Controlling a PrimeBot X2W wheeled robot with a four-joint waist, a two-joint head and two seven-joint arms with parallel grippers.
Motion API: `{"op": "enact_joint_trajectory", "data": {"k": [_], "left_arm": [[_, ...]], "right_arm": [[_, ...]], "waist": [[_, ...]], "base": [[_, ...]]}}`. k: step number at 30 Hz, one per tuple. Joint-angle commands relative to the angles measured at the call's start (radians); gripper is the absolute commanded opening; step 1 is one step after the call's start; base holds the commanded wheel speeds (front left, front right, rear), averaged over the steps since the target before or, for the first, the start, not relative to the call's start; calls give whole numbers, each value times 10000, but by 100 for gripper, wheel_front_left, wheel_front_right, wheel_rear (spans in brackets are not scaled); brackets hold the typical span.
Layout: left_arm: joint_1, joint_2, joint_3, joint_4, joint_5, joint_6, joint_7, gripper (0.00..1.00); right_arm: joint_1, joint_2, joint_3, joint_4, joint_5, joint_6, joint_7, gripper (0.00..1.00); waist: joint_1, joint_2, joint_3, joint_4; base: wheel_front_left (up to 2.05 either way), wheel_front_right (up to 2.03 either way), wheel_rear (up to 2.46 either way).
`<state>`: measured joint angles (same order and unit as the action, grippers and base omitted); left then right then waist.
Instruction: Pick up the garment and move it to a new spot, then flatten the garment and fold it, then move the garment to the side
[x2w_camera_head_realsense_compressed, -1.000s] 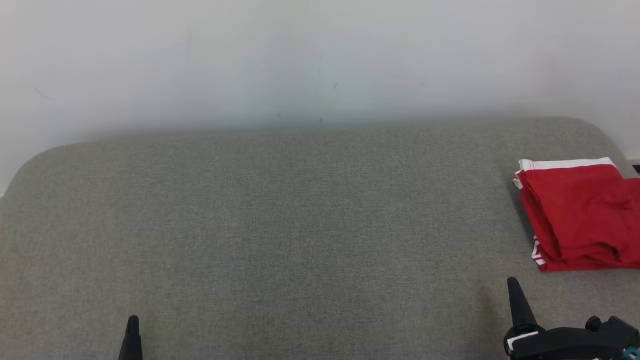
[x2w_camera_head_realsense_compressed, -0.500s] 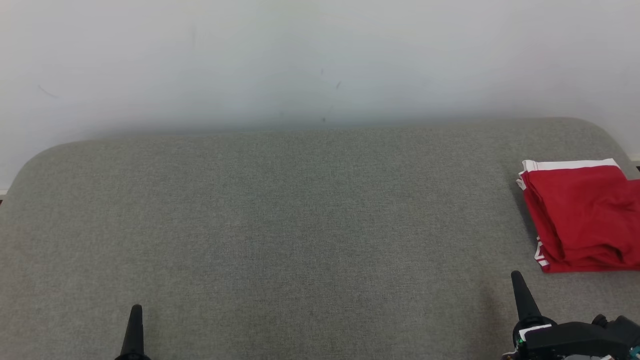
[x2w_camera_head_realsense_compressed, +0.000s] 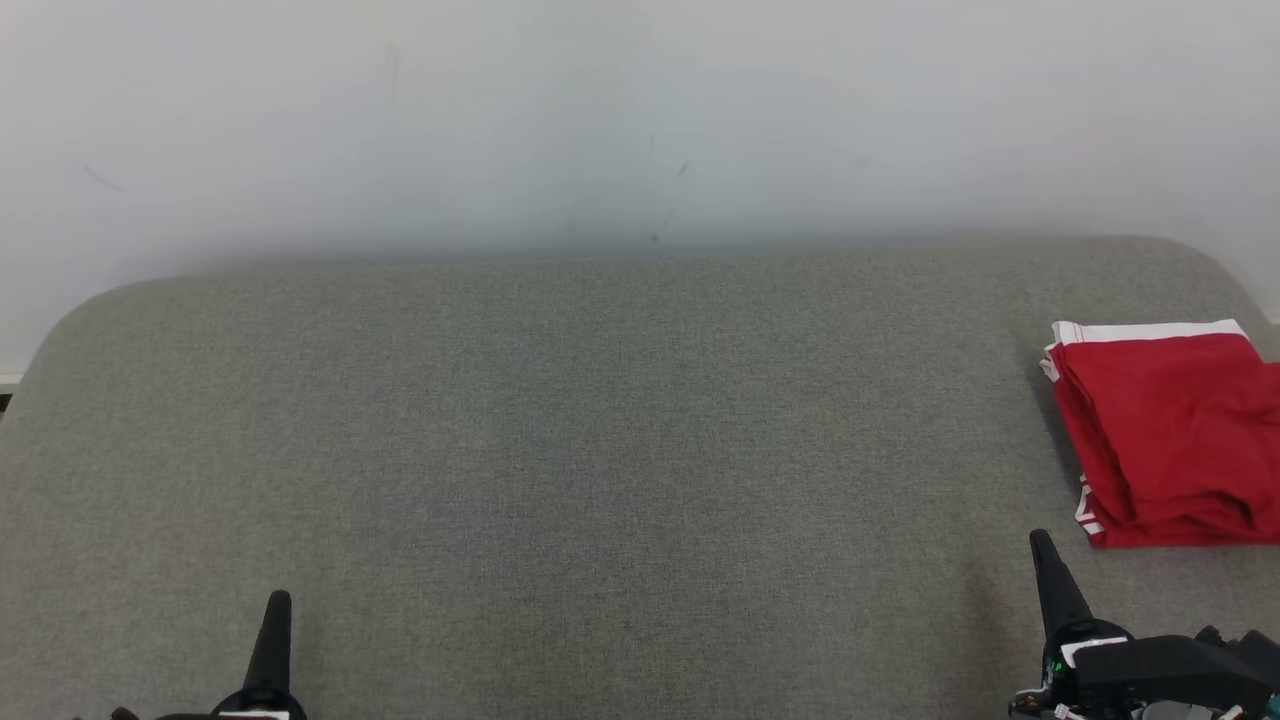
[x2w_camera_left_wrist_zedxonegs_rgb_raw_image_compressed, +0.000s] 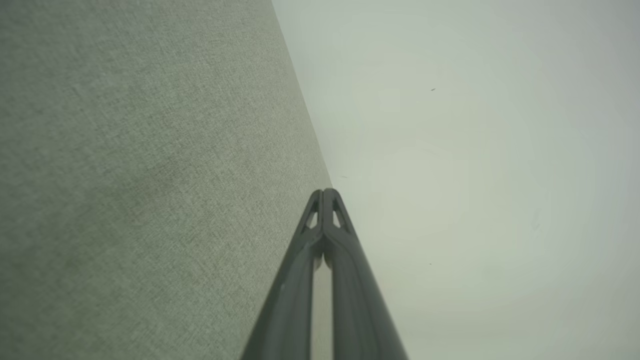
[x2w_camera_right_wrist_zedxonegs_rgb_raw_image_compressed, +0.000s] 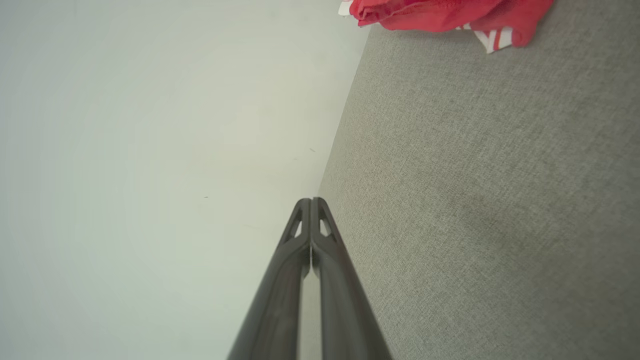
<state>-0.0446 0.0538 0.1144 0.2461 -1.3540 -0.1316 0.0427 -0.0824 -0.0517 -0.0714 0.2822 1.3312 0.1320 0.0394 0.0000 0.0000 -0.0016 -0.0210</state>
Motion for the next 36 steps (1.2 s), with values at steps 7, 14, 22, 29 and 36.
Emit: {"op": "enact_joint_trajectory", "data": {"k": [7,14,22,29,36], "left_arm": [[-313,-16,11,-52,-654,12,194,0],[-422,-20,9,-42,-1188,13,325,0],[-515,-28,9,-33,-1719,15,484,0],[-626,-37,4,-27,-2156,14,616,0],[-690,-46,6,-15,-2558,16,734,0]], "right_arm": [[-180,-20,-127,-161,740,-18,200,0],[-203,-18,-206,-232,1280,-20,334,0],[-229,-15,-288,-289,1862,-21,500,0],[-260,-12,-358,-347,2337,-21,624,0],[-293,-10,-425,-401,2822,-22,745,0]], "waist": [[0,0,10,42],[0,0,18,81],[0,0,28,125],[0,0,37,164],[0,0,46,203]], "base": [[0,0,0],[0,0,0],[0,0,0],[0,0,0],[0,0,0]]}}
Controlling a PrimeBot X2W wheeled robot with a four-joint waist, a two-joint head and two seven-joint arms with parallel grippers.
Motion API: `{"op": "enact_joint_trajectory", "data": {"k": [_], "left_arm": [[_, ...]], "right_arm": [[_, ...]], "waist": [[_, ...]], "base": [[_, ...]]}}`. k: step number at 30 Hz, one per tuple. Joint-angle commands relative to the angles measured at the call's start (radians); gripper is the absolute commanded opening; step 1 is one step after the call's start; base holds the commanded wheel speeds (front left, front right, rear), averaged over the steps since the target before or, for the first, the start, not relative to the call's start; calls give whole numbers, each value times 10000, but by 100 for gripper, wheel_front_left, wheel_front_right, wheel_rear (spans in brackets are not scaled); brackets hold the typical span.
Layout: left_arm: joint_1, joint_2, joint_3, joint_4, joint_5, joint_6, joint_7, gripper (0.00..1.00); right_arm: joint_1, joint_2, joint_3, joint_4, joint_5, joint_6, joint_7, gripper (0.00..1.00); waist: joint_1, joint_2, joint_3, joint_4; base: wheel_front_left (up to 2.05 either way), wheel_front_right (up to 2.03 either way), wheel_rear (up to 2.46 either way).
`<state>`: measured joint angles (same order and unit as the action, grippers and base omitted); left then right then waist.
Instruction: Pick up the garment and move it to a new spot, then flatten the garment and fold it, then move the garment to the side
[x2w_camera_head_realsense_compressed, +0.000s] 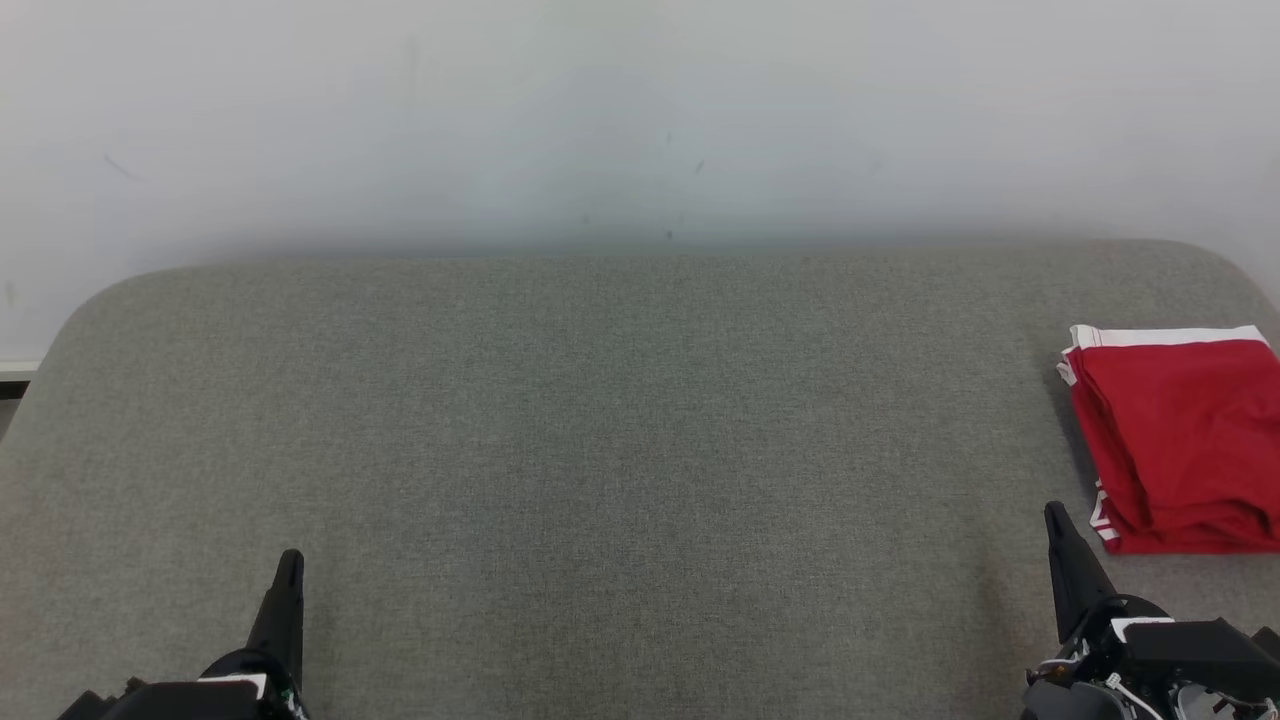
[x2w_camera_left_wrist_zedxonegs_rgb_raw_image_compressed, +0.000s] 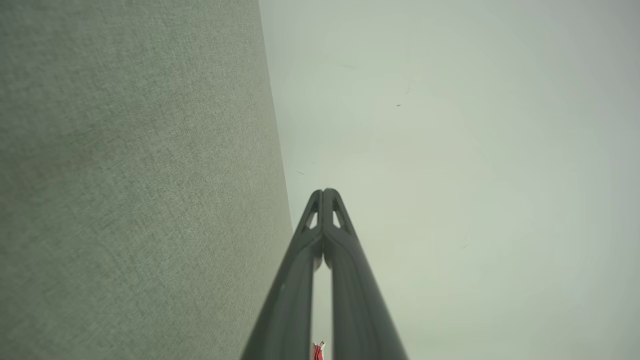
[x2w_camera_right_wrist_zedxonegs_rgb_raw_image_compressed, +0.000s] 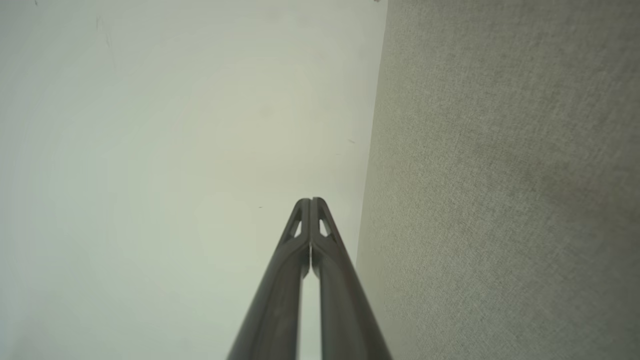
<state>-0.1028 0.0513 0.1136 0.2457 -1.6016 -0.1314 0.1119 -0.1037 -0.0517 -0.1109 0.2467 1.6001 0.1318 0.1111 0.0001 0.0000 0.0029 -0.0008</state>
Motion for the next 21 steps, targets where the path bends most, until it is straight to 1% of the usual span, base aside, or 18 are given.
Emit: {"op": "enact_joint_trajectory", "data": {"k": [1,21], "left_arm": [[-125,-21,15,-13,-146,14,64,0],[-122,-20,7,-12,-137,14,43,0]], "right_arm": [[-84,-11,-39,-52,189,-21,46,0],[-79,-1,-44,-43,140,-21,47,0]], "waist": [[-1,0,1,6],[-1,0,2,8]], "base": [[0,0,0],[0,0,0]]}}
